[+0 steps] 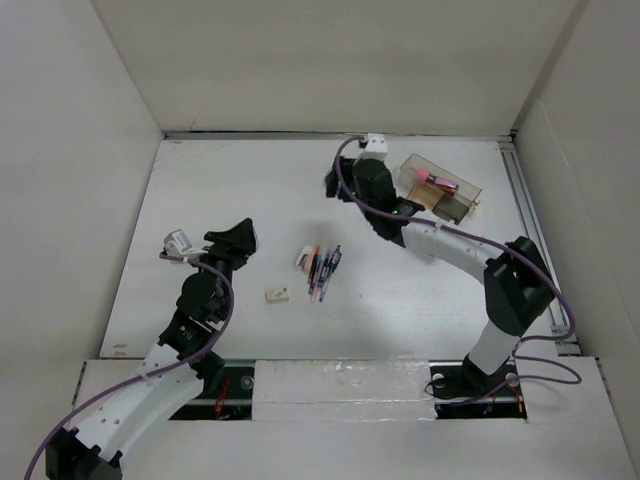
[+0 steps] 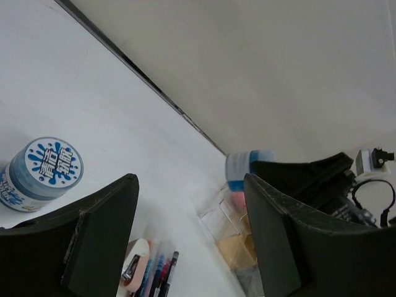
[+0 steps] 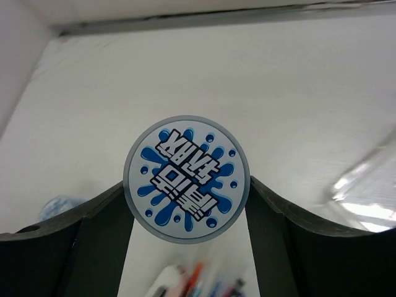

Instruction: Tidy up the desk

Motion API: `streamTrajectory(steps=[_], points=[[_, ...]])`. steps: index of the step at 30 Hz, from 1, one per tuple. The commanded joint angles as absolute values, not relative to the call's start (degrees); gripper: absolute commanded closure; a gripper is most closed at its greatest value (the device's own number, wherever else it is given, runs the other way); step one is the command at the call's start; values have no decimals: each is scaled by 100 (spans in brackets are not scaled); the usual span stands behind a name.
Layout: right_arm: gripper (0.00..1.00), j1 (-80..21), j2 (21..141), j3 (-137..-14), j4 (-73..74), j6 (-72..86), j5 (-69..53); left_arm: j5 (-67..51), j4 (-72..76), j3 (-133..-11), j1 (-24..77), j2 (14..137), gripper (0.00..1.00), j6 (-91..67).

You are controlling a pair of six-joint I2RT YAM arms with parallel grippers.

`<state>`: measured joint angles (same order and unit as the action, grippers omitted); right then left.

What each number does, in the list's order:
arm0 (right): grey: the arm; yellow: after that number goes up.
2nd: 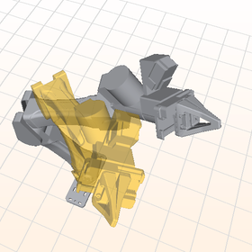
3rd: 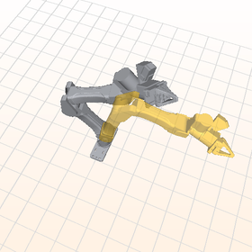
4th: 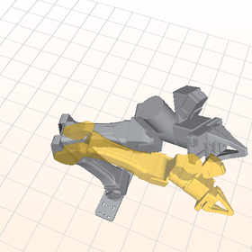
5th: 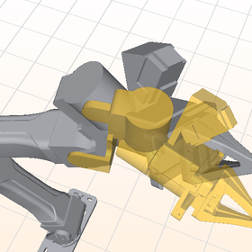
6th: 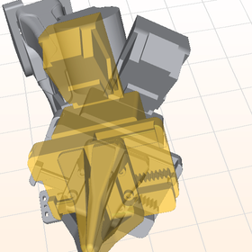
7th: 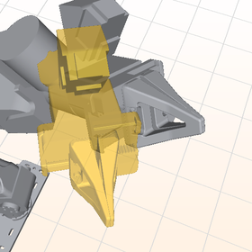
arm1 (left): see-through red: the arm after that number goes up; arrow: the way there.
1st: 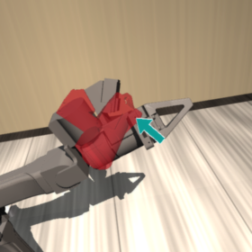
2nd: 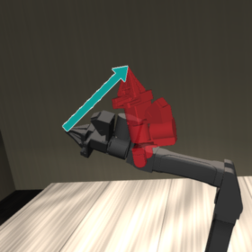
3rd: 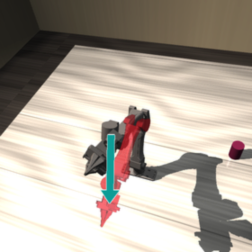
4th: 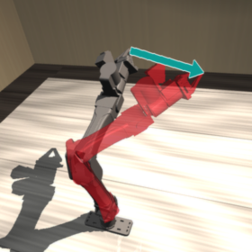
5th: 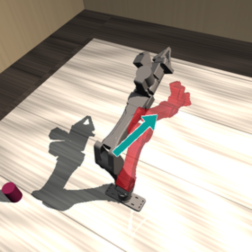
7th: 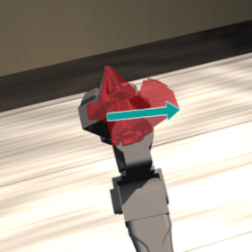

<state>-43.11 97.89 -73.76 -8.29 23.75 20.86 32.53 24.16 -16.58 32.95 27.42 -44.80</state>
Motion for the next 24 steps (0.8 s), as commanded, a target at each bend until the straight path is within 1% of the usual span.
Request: streamTrajectory(steps=[1,9,11,13,15,24], points=[[46,-3736,9799,-7364,-844,2522,2794,2989,2637,-2012,3313,2908,35,-4307],[45,-2883,10362,-7910,-352,2435,3278,2716,2733,-2180,3313,3313,35,-4131],[45,-2691,10537,-8015,-317,2408,3165,2716,2777,-2180,3313,3418,35,-4122],[45,-2576,10713,-8261,-107,2355,3120,2681,2698,-2241,3313,3463,35,-4113],[45,-2505,10942,-8515,304,2469,3392,2646,2733,-2241,3313,3454,35,-4087],[43,-2206,11109,-8525,316,2610,3322,2602,2795,-2197,3313,3498,35,-4061]])
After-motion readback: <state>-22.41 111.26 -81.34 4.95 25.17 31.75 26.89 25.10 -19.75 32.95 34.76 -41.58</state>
